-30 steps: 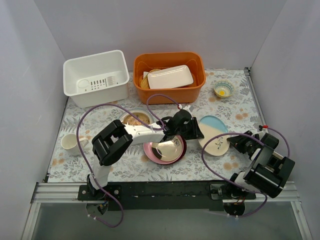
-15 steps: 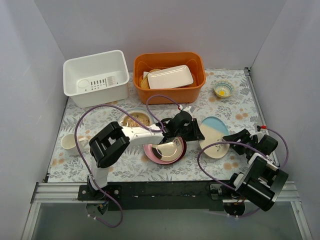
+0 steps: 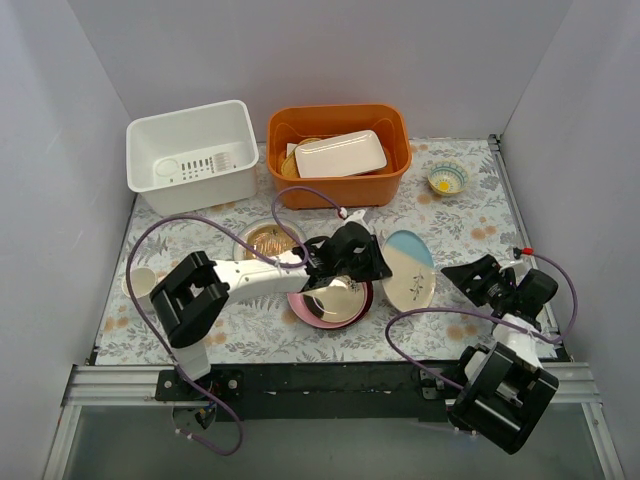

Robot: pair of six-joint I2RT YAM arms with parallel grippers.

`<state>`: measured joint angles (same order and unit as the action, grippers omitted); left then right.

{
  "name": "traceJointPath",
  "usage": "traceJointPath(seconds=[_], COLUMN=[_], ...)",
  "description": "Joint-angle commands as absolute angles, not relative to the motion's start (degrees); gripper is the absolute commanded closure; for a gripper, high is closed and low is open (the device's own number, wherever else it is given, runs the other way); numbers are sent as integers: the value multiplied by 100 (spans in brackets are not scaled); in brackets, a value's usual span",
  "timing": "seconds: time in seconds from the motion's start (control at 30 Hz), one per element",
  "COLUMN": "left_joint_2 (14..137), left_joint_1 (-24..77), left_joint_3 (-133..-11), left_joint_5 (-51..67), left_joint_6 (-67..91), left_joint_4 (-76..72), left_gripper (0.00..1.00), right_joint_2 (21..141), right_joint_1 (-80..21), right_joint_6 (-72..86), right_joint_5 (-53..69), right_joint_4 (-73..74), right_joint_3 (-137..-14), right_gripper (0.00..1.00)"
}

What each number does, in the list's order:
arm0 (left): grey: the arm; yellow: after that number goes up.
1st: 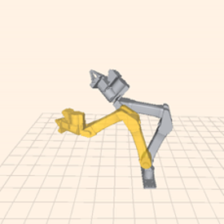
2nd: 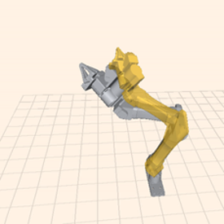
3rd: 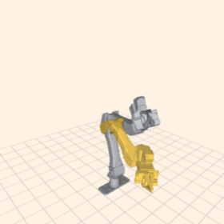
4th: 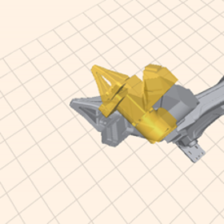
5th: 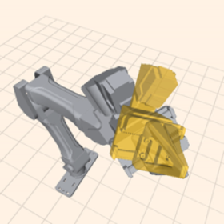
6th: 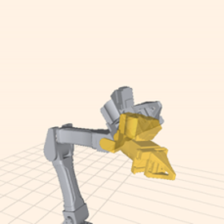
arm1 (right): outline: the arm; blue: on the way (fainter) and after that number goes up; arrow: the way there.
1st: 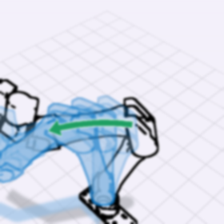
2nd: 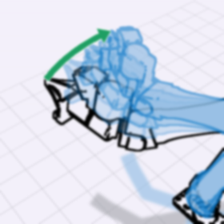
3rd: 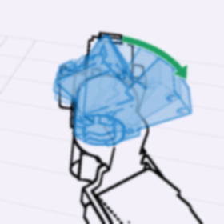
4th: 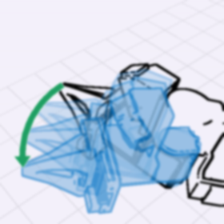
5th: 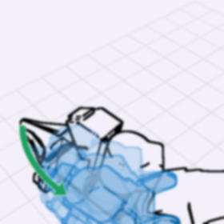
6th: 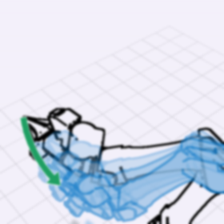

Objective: Place the plates into the plastic bin on the countertop
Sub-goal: Pick up the plate at the center of the board, then place the plate in the plastic bin.

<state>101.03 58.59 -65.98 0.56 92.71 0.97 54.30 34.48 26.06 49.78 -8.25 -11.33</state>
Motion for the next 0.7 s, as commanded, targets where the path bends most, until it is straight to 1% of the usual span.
traceJointPath(seconds=[0.0, 0.33, 0.67], left_joint_2=[9150, 8306, 7533], left_joint_1=[5783, 5590, 5098], left_joint_3=[-6671, -6785, -7013], left_joint_5=[-272, -545, -528], left_joint_6=[9158, 8912, 8789], left_joint_4=[-255, 263, 825], left_gripper=[100, 100, 100], right_joint_2=[5116, 5001, 5062], right_joint_1=[3437, 3437, 3428], right_joint_6=[2795, 2962, 2997], right_joint_5=[5352, 5467, 5432], right_joint_4=[-835, -975, -1002], right_joint_3=[-1143, -1055, -1063], right_gripper=[23, 22, 21])
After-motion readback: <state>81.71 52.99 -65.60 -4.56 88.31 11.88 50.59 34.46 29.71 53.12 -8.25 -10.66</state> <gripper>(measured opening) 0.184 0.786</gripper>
